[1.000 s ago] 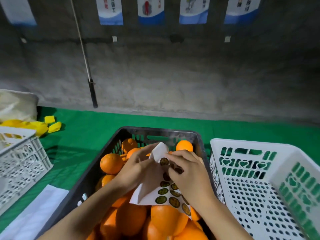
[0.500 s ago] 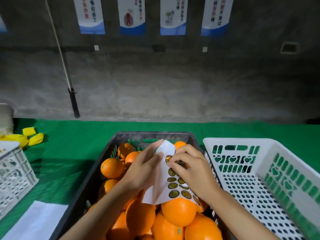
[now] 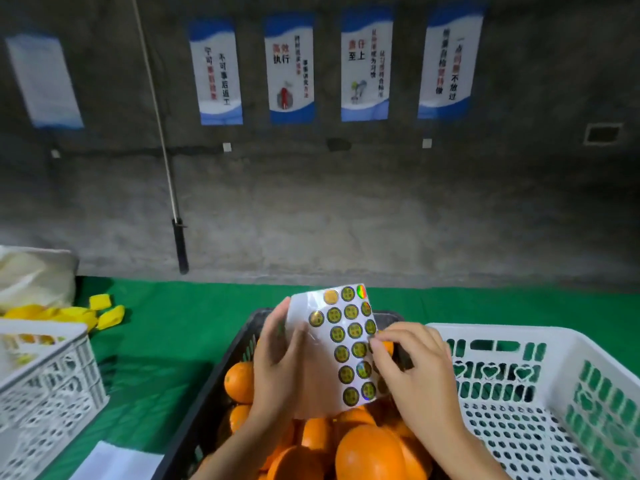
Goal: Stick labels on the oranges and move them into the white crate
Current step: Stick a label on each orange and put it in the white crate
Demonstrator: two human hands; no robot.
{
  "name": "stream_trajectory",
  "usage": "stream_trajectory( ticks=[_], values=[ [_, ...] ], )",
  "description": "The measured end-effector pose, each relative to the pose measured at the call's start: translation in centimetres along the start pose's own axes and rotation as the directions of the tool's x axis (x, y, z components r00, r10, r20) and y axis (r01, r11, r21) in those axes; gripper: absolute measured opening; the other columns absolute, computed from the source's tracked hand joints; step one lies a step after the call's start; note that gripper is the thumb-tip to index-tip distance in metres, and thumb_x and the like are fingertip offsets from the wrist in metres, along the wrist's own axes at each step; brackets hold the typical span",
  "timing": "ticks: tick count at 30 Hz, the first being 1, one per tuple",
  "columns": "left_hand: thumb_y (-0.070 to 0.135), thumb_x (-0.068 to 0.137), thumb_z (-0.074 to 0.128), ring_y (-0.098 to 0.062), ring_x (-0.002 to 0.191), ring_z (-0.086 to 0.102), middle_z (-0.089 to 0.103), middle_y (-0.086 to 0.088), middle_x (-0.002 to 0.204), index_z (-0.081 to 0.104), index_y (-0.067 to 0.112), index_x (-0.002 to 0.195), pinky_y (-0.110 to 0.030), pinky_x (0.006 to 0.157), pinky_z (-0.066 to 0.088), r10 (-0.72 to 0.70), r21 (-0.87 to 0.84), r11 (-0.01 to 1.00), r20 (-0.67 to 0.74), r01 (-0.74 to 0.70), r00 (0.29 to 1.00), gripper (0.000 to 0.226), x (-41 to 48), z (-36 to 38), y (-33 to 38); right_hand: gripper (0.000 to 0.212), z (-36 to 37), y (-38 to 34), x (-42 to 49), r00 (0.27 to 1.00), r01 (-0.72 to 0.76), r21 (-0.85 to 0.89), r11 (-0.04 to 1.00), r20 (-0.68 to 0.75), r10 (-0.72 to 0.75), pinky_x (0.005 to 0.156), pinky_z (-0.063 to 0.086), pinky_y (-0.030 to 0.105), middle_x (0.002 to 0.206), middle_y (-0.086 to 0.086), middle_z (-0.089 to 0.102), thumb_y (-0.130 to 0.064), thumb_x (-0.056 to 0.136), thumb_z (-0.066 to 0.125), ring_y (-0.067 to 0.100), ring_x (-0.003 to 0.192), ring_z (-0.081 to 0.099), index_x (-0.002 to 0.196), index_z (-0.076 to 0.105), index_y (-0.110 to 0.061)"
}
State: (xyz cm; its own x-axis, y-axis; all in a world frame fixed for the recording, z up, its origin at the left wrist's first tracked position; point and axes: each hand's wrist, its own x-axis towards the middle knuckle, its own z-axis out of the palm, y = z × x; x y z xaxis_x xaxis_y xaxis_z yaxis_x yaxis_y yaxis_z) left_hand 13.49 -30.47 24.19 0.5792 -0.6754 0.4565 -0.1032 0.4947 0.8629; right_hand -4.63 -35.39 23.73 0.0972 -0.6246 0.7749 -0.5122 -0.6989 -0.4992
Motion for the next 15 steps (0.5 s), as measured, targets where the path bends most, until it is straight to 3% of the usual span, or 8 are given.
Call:
stream_trajectory(
  ticks=[2,4,6,8,11,13,15],
  values=[
    [0.017,0.098,0.058,-0.006,0.108,0.065,0.068,0.013,0.118,0.057,0.031,0.130,-0.023,0.085,0.055,0.103,0.032,0.995,-0.186,-0.098,0.977,0.035,0.1,-0.1,0.5,0.017,0.1,-0.2,-0.5,0.992,0.106,-0.032,0.994,-0.062,-0.108,0.084,0.045,0.039,0.098,-0.010,0.065,-0.034,0.092,0.063,0.017,0.095,0.059,0.090,0.076,-0.022],
    [0.021,0.100,0.053,-0.010,0.106,0.067,0.069,0.010,0.116,0.054,0.030,0.132,-0.022,0.079,0.056,0.121,-0.007,0.992,-0.240,-0.126,0.963,0.033,-0.3,0.1,0.9,0.024,0.4,-0.6,-1.0,0.970,0.225,-0.026,0.974,-0.089,-0.226,0.084,0.045,0.037,0.102,-0.007,0.065,-0.036,0.093,0.058,0.016,0.097,0.059,0.096,0.076,-0.020],
    [0.023,0.100,0.051,-0.009,0.102,0.068,0.070,0.012,0.111,0.059,0.033,0.122,-0.015,0.076,0.053,0.142,0.000,0.990,-0.150,-0.143,0.978,0.026,-1.0,0.7,1.1,0.027,0.7,-1.2,-1.2,0.963,0.264,0.013,0.964,-0.057,-0.263,0.088,0.045,0.032,0.110,-0.008,0.063,-0.038,0.093,0.058,0.012,0.103,0.057,0.104,0.075,-0.021],
    [0.024,0.101,0.048,-0.008,0.099,0.067,0.070,0.011,0.108,0.063,0.033,0.116,-0.015,0.075,0.053,0.166,0.031,0.986,0.002,-0.166,0.986,0.022,-1.6,1.0,1.0,0.037,0.8,-1.8,-1.5,0.976,0.215,0.027,0.976,0.028,-0.216,0.096,0.046,0.029,0.123,-0.010,0.061,-0.045,0.091,0.057,0.008,0.114,0.053,0.117,0.072,-0.023],
    [0.032,0.103,0.044,-0.013,0.100,0.066,0.068,0.006,0.110,0.065,0.035,0.112,-0.031,0.080,0.058,0.132,0.116,0.981,0.184,-0.155,0.974,0.022,-1.7,0.8,0.4,0.055,0.7,-2.2,-1.6,0.990,0.074,0.044,0.996,0.116,-0.078,0.106,0.039,0.032,0.139,-0.011,0.053,-0.056,0.090,0.052,0.005,0.128,0.044,0.134,0.062,-0.024],
    [0.033,0.103,0.045,-0.016,0.113,0.058,0.058,0.008,0.118,0.066,0.036,0.107,-0.043,0.096,0.052,0.128,0.194,0.967,0.195,-0.166,0.972,0.021,-1.5,0.7,-0.2,0.056,0.6,-2.3,-1.5,0.993,0.061,0.032,0.998,0.100,-0.064,0.106,0.038,0.030,0.139,-0.011,0.053,-0.056,0.091,0.051,0.004,0.129,0.043,0.135,0.061,-0.024],
    [0.028,0.101,0.049,-0.018,0.118,0.052,0.053,0.008,0.118,0.067,0.032,0.100,-0.044,0.102,0.045,0.159,0.256,0.946,0.177,-0.202,0.971,0.019,-1.5,0.8,-0.2,0.049,0.5,-2.4,-1.4,0.991,0.117,0.014,0.993,0.059,-0.118,0.105,0.039,0.022,0.135,-0.013,0.055,-0.052,0.091,0.054,0.002,0.125,0.045,0.132,0.060,-0.026]
  ],
)
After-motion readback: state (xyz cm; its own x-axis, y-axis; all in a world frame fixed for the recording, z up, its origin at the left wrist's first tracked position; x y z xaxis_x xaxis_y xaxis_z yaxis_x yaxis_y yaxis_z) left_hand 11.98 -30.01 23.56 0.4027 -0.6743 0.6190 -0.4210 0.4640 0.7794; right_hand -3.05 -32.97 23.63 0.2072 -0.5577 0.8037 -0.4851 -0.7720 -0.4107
